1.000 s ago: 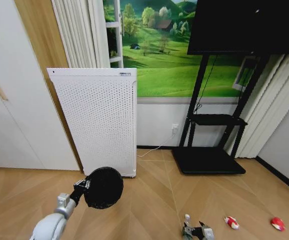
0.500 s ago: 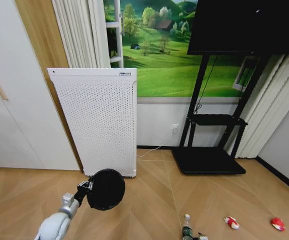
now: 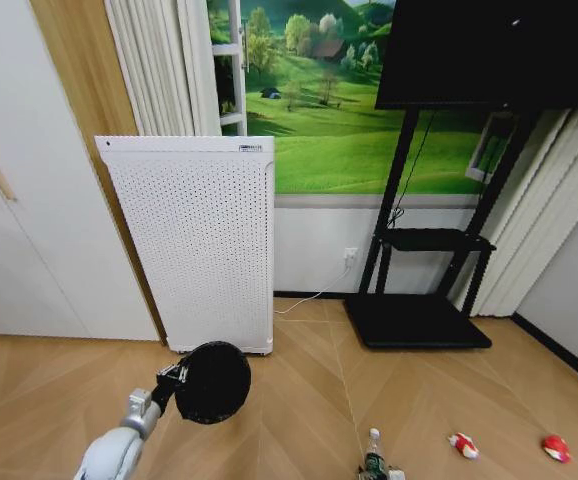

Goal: Pick up the trash bin and place the garbage on the floor into it.

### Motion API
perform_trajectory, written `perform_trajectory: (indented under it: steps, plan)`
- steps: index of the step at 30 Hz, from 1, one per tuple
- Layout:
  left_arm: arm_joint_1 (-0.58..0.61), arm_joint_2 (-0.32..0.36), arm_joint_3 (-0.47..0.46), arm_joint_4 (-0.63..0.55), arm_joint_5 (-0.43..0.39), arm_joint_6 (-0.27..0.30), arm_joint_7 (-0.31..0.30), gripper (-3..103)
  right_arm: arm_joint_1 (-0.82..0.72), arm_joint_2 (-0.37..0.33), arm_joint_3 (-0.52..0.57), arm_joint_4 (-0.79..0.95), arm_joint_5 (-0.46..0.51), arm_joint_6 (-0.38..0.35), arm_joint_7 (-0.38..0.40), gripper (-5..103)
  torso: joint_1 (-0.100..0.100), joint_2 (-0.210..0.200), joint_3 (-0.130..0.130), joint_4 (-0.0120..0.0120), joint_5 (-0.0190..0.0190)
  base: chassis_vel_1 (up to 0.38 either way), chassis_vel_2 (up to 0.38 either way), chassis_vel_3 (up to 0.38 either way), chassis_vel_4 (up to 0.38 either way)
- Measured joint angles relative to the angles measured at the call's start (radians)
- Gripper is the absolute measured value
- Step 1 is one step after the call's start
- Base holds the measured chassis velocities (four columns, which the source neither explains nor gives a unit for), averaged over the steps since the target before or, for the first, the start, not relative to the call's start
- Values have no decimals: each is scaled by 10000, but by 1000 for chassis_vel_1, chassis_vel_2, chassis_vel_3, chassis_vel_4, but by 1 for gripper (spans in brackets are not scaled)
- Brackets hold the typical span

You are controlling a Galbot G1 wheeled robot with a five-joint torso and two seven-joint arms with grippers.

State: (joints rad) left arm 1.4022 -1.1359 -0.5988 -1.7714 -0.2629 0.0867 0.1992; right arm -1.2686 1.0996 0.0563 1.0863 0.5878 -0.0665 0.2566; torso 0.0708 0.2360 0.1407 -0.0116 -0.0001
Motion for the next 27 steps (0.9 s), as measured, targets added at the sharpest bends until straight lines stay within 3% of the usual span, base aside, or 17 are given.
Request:
perform_trajectory:
  steps: [7, 10, 13, 17, 22, 26, 27]
  plan:
    - [38, -4, 3, 35, 61, -87, -8, 4, 390, 259, -87, -450, -25, 0, 27, 103, 0, 0, 0, 0, 1, 0, 0, 0, 0]
    - [44, 1, 1, 65, 78, -105, -10, 4, 461, 273, -87, -514, -42, 1, 41, 95, 1, 0, 0, 1, 1, 0, 0, 0, 0]
    - [37, 1, 20, 102, 103, -130, -10, 4, 510, 263, -80, -559, -85, 1, 63, 79, 0, 0, 0, 0, 0, 0, 0, 0, 0]
    - [30, -4, 35, 115, 116, -136, -10, 4, 515, 250, -72, -577, -109, 2, 79, 73, 0, 0, 0, 0, 1, 0, 0, 0, 0]
    - [36, -24, 37, 155, 143, -185, -10, 4, 522, 200, -50, -578, -163, 11, 90, 47, 0, 0, -1, 0, 0, 0, 0, 0, 0]
    - [58, -36, 30, 174, 156, -222, -10, 4, 512, 196, -40, -592, -186, 16, 94, 41, 0, 0, -1, 0, 0, 0, 0, 0, 0]
    - [76, -52, 21, 192, 168, -256, -10, 4, 496, 192, -22, -599, -215, 28, 95, 33, 0, 0, -1, 0, 0, 0, 0, 0, 0]
